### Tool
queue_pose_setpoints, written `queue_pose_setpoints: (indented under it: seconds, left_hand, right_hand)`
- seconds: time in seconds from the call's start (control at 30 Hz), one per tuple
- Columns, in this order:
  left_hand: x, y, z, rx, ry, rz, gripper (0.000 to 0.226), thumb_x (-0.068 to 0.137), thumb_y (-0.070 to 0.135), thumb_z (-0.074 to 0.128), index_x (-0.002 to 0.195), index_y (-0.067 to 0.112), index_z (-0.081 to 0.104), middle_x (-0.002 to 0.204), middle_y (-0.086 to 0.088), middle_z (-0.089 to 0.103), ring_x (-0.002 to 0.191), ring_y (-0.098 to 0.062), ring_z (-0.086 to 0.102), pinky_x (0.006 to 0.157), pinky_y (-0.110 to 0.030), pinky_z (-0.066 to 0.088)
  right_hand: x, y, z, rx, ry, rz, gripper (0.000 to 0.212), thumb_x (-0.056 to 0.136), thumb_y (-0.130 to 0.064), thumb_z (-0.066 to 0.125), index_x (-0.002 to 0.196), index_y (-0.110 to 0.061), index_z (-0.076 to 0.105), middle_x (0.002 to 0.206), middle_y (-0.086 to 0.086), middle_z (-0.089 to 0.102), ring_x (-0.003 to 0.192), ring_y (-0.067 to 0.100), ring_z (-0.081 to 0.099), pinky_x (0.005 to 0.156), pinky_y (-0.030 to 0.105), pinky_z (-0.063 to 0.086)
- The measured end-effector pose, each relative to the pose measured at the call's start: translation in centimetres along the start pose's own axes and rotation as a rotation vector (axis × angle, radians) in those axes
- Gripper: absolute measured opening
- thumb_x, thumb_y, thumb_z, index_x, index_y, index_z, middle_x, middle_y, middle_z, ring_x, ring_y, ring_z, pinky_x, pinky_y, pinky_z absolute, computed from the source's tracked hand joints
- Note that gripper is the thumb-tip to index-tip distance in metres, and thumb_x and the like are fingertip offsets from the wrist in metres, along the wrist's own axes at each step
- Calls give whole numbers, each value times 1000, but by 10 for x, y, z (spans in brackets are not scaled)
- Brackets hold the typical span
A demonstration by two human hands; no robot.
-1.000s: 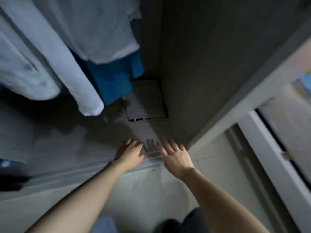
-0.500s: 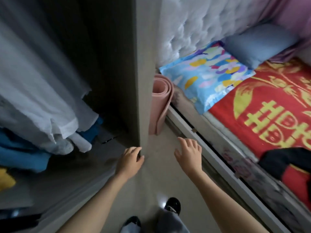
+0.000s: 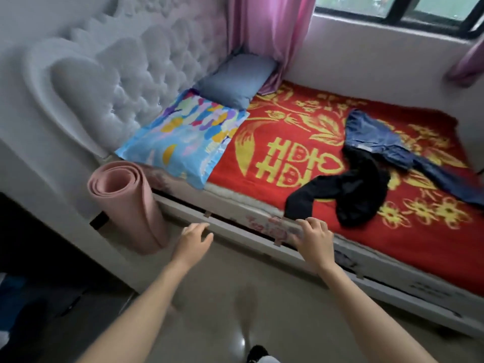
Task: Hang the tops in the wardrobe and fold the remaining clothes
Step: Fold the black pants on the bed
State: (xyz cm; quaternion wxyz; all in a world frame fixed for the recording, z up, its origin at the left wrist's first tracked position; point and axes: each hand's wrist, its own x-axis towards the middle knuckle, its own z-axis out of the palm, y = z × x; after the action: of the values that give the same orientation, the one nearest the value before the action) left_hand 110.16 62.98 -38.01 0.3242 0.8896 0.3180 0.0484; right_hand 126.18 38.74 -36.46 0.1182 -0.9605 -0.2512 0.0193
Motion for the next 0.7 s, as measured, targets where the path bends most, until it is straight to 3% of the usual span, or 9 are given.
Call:
queue_pose_setpoints:
  seconds: [0.37,0.7]
  left_hand:
    - [34,134,129,-71,-295,109,35,96,24,50,128,11,53,130,-6,52,122,-19,46,99,-28,38]
    - [101,212,192,-83,-382,134,36,95,24,50,127,11,54,127,-6,56,115,-19,51,95,-33,43]
  right_hand:
    - [-17,201,-46,-137,-51,301,47,94,-43,46,138,-25,43,140,-3,41,132,15,32,104,33,29]
    - [12,271,-47,-117,-124,391,47,96,-39,45,140,-23,40,142,-2,38,133,15,31,105,32,29]
